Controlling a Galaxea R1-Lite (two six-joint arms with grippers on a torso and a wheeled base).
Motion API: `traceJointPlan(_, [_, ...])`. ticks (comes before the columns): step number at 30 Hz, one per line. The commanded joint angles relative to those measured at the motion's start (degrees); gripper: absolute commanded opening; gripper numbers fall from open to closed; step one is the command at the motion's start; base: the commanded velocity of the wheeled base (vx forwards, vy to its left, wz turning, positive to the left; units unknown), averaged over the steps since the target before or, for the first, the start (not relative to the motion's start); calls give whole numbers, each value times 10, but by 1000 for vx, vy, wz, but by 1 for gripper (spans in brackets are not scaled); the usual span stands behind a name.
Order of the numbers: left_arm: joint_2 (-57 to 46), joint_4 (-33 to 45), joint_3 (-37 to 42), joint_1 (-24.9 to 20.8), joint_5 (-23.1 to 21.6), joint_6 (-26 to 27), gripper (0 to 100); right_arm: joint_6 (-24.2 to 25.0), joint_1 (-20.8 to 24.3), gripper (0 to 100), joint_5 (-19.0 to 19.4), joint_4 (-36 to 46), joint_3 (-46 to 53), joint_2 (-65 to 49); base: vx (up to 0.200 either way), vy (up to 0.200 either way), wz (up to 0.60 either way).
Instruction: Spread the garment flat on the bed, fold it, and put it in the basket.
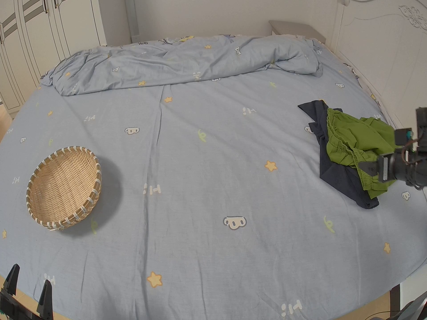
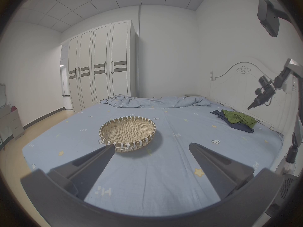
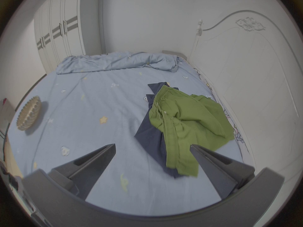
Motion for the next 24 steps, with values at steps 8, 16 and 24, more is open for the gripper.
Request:
traceJointPlan(8, [-9,0,10,0,0,0,100,-27,18,100,-86,-73,-286,375,0,0,0])
traceJointPlan(16, [-9,0,10,0,0,0,100,-30,2,100,-97,-73,-340,404,0,0,0])
traceJointPlan(24, [-9,0,10,0,0,0,100,-29,-11,100,-97,-75,-358,427,0,0,0])
